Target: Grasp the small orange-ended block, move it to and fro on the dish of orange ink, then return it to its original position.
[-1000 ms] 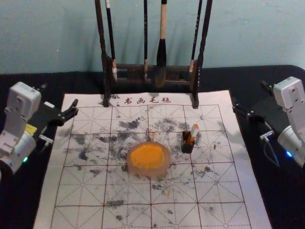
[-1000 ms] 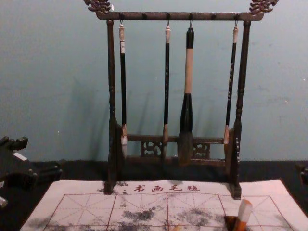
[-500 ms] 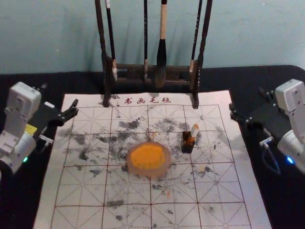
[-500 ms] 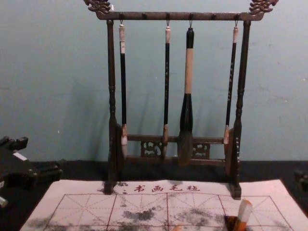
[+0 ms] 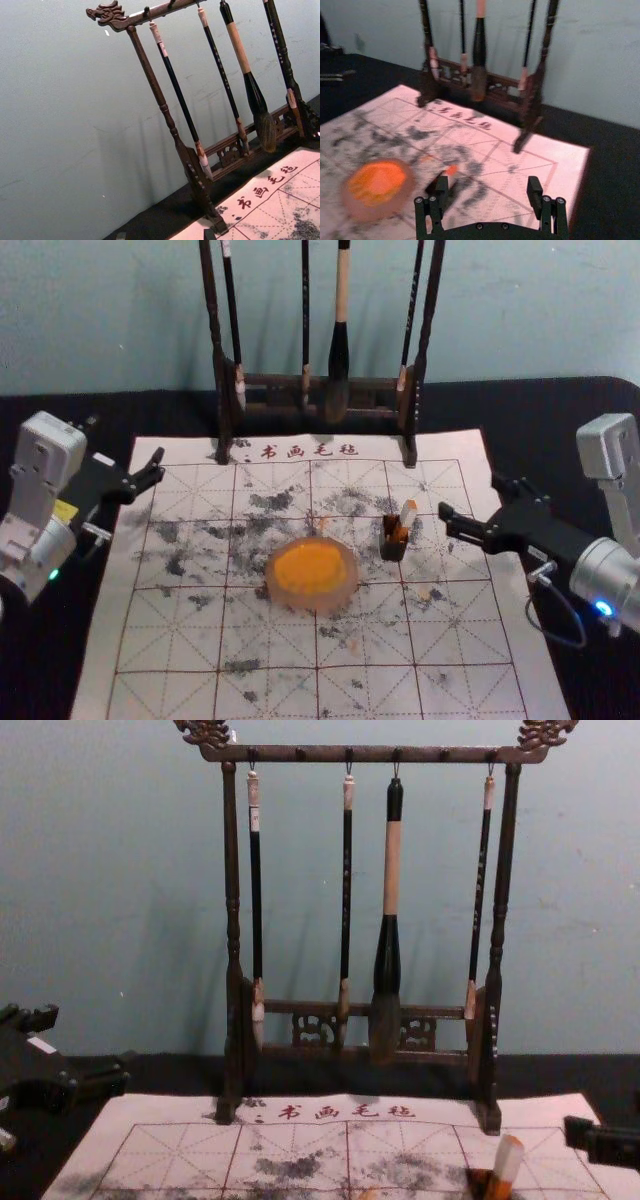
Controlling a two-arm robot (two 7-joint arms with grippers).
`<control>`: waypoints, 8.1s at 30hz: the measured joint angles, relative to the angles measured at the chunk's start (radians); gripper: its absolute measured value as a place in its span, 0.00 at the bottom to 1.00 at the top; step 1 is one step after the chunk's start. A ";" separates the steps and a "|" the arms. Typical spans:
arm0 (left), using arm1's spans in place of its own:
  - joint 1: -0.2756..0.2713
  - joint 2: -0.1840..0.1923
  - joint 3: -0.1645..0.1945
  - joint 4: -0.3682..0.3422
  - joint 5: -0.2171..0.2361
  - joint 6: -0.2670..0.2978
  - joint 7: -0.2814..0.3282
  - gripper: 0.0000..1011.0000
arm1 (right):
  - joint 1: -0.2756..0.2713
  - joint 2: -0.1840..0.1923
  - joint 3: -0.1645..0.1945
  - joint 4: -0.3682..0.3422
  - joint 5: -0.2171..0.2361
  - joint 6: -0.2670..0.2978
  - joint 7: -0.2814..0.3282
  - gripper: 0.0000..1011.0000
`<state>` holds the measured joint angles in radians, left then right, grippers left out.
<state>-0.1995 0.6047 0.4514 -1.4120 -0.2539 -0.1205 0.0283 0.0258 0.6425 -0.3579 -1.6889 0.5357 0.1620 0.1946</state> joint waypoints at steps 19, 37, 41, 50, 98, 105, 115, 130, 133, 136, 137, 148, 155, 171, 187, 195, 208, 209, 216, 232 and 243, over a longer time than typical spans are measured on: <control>0.000 0.000 0.000 0.000 0.000 0.000 0.000 0.99 | 0.069 -0.160 -0.013 0.023 0.064 0.215 -0.012 0.99; 0.000 0.000 0.000 0.000 0.000 0.000 0.000 0.99 | 0.093 -0.226 -0.003 0.040 0.046 0.302 -0.071 0.99; 0.000 0.000 0.000 0.000 0.000 0.000 0.000 0.99 | 0.095 -0.235 -0.003 0.046 0.029 0.303 -0.075 0.99; 0.000 0.000 0.000 0.000 0.000 0.000 0.000 0.99 | 0.096 -0.251 0.000 0.052 -0.004 0.303 -0.073 0.99; 0.000 0.000 0.000 0.000 0.000 0.000 0.000 0.99 | 0.093 -0.261 -0.004 0.061 -0.052 0.288 -0.056 0.48; 0.000 0.000 0.000 0.000 0.000 0.000 0.000 0.99 | 0.093 -0.261 -0.004 0.061 -0.051 0.288 -0.056 0.26; 0.000 0.000 0.000 0.000 0.000 0.000 0.000 0.99 | 0.093 -0.261 -0.004 0.061 -0.051 0.288 -0.056 0.14; 0.000 0.000 0.000 0.000 0.000 0.000 0.000 0.99 | 0.084 -0.263 0.005 0.049 -0.051 0.292 -0.042 0.14; 0.000 0.000 0.000 0.000 0.000 0.000 0.000 0.99 | 0.077 -0.261 0.011 0.035 -0.051 0.300 -0.031 0.14; 0.000 0.000 0.000 0.000 0.000 0.000 0.000 0.99 | 0.070 -0.259 0.020 0.018 -0.047 0.305 -0.022 0.14; 0.000 0.000 0.000 0.000 0.000 0.000 0.000 0.99 | 0.069 -0.259 0.021 0.014 -0.047 0.305 -0.021 0.14; 0.000 0.000 0.000 0.000 0.000 0.000 0.000 0.99 | 0.054 -0.238 0.031 -0.029 -0.100 0.212 -0.007 0.14; 0.000 0.000 0.000 0.000 0.000 0.000 0.000 0.99 | 0.051 -0.220 0.040 -0.056 -0.137 0.143 0.040 0.14; 0.000 0.000 0.000 0.000 0.000 0.000 0.000 0.99 | 0.165 -0.183 -0.057 0.014 -0.201 0.072 0.210 0.14; 0.000 0.000 0.000 0.000 0.000 0.000 0.000 0.99 | 0.307 -0.157 -0.174 0.124 -0.197 0.130 0.364 0.14; 0.000 0.000 0.000 0.000 0.000 0.000 0.000 0.99 | 0.356 -0.163 -0.224 0.156 -0.187 0.158 0.390 0.14; 0.000 0.000 0.000 0.000 0.000 0.000 0.000 0.99 | 0.373 -0.215 -0.252 0.221 -0.178 0.155 0.341 0.14; 0.000 0.000 0.000 0.000 0.000 0.000 0.000 0.99 | 0.373 -0.219 -0.252 0.224 -0.178 0.155 0.336 0.14; 0.000 0.000 0.000 0.000 0.000 0.000 0.000 0.99 | 0.372 -0.238 -0.251 0.246 -0.181 0.148 0.312 0.14; 0.000 0.000 0.000 0.000 0.000 0.000 0.000 0.99 | 0.373 -0.244 -0.256 0.256 -0.192 0.156 0.316 0.14; 0.000 0.000 0.000 0.000 0.000 0.000 0.000 0.99 | 0.370 -0.248 -0.259 0.262 -0.197 0.157 0.317 0.14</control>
<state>-0.1995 0.6047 0.4514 -1.4120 -0.2539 -0.1205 0.0283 0.3957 0.3947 -0.6171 -1.4272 0.3385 0.3191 0.5120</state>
